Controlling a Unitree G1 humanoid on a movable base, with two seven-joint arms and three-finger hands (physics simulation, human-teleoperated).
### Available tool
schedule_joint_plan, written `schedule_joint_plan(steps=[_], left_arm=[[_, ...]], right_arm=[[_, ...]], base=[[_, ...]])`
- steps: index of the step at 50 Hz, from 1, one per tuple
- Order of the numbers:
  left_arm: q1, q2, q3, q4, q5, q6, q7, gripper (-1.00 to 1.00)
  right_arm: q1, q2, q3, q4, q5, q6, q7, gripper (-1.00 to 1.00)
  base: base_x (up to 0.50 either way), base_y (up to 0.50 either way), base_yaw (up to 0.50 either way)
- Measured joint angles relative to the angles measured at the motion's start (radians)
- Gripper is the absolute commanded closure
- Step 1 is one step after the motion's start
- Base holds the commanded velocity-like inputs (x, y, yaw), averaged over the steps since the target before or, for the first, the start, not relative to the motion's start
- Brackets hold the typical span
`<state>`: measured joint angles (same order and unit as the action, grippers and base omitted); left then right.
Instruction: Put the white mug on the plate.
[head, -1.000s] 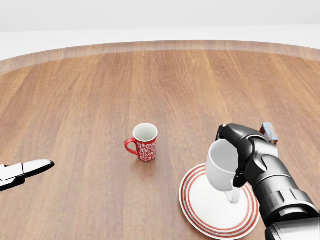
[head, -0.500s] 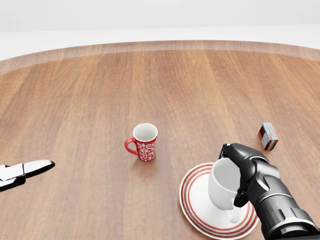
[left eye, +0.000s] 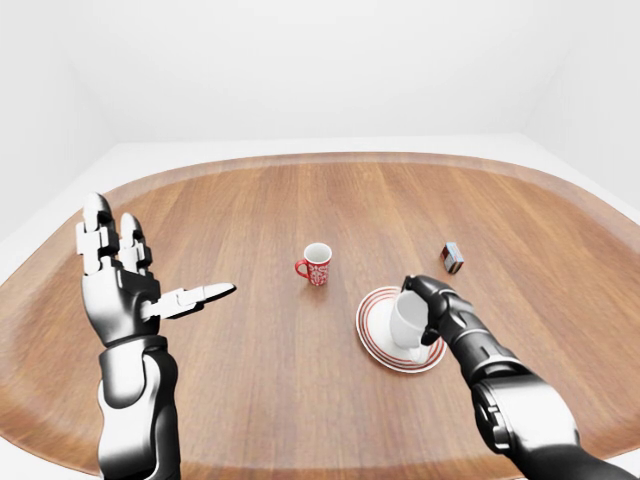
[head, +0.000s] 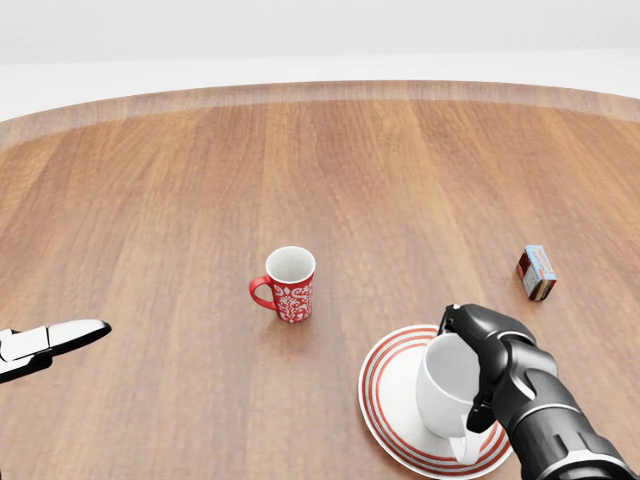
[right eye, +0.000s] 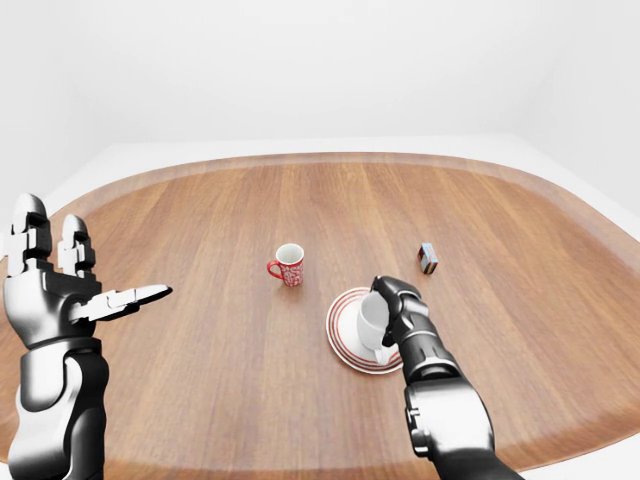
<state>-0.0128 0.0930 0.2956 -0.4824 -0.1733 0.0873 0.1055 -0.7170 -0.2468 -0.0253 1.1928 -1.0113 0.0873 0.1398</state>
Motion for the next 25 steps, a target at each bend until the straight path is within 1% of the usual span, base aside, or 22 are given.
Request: schedule_joint_plan(steps=[13,14,16,17,18,19,21,25], left_arm=[[-0.001,0.000,0.001,0.001,0.000,0.000,0.000,-1.00],[-0.001,0.000,0.001,0.002,0.000,0.000,0.000,-1.00],[-0.001,0.000,0.001,0.002,0.000,0.000,0.000,-1.00],[-0.001,0.000,0.001,0.002,0.000,0.000,0.000,-1.00],[0.000,0.000,0.001,0.002,0.000,0.000,0.000,-1.00],[0.000,0.000,0.001,0.002,0.000,0.000,0.000,-1.00],[0.000,0.000,0.001,0.002,0.000,0.000,0.000,-1.00],[0.001,0.000,0.001,0.003,0.001,0.000,0.000,-1.00]], right_arm=[[0.007,0.006,-0.001,0.001,-0.003,0.000,-0.007,1.00],[0.007,0.006,-0.001,0.001,-0.003,0.000,-0.007,0.77],[0.008,0.007,-0.002,0.001,-0.001,0.000,-0.010,0.58],[0.008,0.007,-0.002,0.001,0.002,0.000,-0.011,0.57],[0.008,0.008,-0.002,0.001,0.004,0.000,-0.012,0.35],[0.008,0.008,-0.002,0.000,0.006,0.000,-0.013,-0.40],[0.008,0.008,-0.003,-0.001,0.011,0.000,-0.009,-1.00],[0.003,0.007,-0.005,-0.005,0.018,0.000,0.006,-1.00]], base=[[0.00,0.00,0.00],[0.00,0.00,0.00],[0.00,0.00,0.00],[0.00,0.00,0.00],[0.00,0.00,0.00],[0.00,0.00,0.00],[0.00,0.00,0.00],[0.00,0.00,0.00]])
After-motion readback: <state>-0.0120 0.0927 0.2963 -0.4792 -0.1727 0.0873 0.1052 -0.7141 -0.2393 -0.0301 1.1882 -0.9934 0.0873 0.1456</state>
